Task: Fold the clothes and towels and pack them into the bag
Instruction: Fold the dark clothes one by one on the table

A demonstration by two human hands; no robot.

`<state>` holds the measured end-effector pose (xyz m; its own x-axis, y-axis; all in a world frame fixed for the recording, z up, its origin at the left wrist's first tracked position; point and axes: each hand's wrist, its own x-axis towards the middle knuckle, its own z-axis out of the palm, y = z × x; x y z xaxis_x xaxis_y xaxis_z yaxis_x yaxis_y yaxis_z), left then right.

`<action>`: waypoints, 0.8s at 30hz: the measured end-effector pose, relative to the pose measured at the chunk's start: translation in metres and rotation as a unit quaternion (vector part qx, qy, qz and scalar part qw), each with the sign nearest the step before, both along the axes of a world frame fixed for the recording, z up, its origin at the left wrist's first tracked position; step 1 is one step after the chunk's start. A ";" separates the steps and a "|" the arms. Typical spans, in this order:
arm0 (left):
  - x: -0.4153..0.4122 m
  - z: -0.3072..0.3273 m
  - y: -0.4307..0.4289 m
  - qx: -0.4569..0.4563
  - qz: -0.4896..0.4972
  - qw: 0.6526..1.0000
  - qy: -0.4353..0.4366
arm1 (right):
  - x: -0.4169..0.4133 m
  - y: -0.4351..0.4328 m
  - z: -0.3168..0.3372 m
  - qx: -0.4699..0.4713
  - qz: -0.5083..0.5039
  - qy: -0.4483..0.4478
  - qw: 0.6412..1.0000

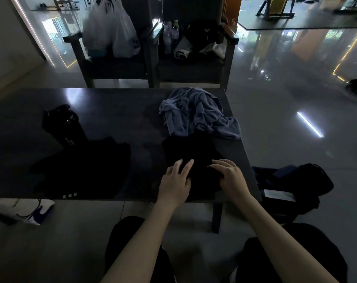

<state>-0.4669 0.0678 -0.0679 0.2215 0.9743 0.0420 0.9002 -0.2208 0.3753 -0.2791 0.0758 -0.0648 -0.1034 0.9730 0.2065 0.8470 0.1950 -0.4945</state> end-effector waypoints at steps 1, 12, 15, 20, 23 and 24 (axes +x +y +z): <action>0.002 -0.001 0.000 0.008 -0.008 0.999 0.041 | 0.002 -0.001 0.000 0.002 -0.009 -0.003 1.000; 0.013 -0.006 -0.004 -0.005 0.023 0.995 0.098 | 0.016 -0.013 0.001 0.037 -0.162 0.139 0.976; 0.015 -0.004 -0.005 -0.002 0.026 0.994 0.105 | 0.015 -0.015 0.002 0.045 -0.130 0.056 0.989; 0.016 -0.001 -0.003 0.000 0.014 0.993 0.121 | 0.014 -0.014 -0.006 -0.007 -0.029 -0.077 0.997; 0.015 0.000 -0.001 -0.011 0.002 0.991 0.137 | 0.015 -0.013 -0.004 0.009 -0.012 -0.074 0.997; 0.015 0.001 0.001 -0.014 -0.004 0.990 0.144 | 0.014 -0.012 -0.001 0.013 -0.011 -0.084 0.996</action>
